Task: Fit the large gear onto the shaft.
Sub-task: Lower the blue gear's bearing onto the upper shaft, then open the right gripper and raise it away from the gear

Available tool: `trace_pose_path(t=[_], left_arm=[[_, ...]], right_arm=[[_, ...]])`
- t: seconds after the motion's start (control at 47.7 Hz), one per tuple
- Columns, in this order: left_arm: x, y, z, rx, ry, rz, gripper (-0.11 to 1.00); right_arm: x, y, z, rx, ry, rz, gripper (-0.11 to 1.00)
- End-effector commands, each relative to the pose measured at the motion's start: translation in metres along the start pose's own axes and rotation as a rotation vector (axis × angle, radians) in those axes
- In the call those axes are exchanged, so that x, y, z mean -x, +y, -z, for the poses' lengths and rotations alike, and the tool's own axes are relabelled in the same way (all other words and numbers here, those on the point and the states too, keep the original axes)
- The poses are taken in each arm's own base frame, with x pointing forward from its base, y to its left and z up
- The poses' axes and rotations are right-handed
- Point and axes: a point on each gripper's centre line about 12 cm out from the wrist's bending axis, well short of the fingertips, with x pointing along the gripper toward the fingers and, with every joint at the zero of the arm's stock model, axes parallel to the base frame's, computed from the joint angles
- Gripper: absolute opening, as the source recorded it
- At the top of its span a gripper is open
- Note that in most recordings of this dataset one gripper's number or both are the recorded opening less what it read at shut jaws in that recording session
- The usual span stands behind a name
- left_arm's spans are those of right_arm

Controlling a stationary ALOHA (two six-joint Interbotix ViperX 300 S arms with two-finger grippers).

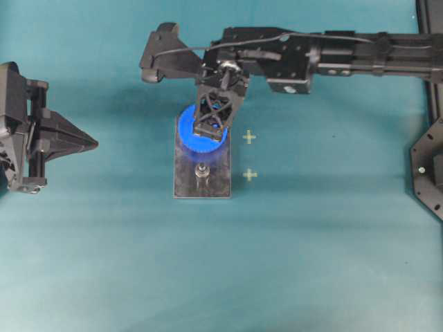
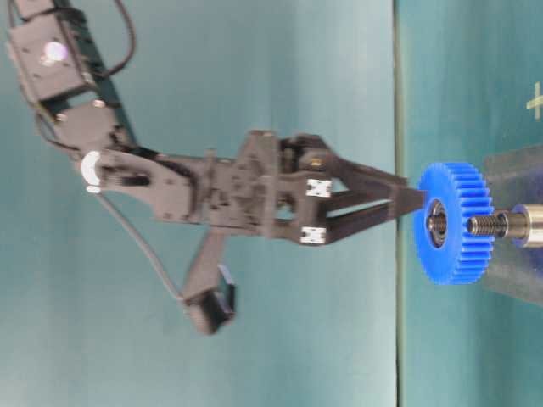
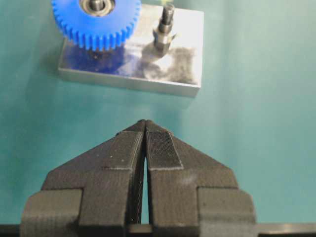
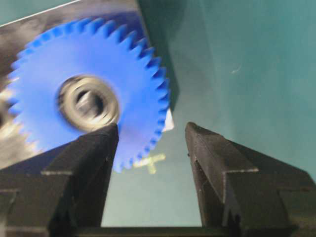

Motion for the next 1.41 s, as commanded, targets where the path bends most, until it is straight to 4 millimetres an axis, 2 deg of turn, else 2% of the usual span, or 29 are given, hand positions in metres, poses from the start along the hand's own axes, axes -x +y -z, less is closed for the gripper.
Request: trace_pose_path(t=[0.0,0.252,0.629,0.839,0.965,1.112,1.216,1.384], left_arm=[[0.001,0.000,-0.009,-0.001,-0.029,0.001,0.00],[0.001,0.000,-0.010,-0.001,-0.029,0.001,0.00],[0.001,0.000,-0.007,-0.001,-0.023,0.000,0.00],[0.001,0.000,-0.007,0.001,-0.031,0.001,0.00],[0.001,0.000,-0.007,0.019,-0.040,0.003,0.00],[0.000,0.000,-0.006,0.073,-0.055,0.006,0.00],[0.001,-0.002,-0.012,0.080,-0.101,0.017,0.00],[0.001,-0.002,-0.016,0.057,-0.146,0.022,0.00]], right_arm=[[0.004,-0.006,-0.003,0.006,-0.012,0.031,0.58],[0.015,-0.013,-0.006,0.018,-0.026,0.074,0.56],[0.029,0.025,-0.010,0.059,-0.035,0.053,0.57],[0.040,0.026,-0.017,0.057,-0.067,0.049,0.57],[0.048,0.034,-0.018,0.066,-0.062,0.047,0.57],[0.068,0.040,-0.007,0.087,-0.050,0.048,0.57],[0.088,0.044,0.005,0.096,-0.096,0.037,0.57],[0.116,0.039,0.036,0.065,-0.178,0.022,0.57]])
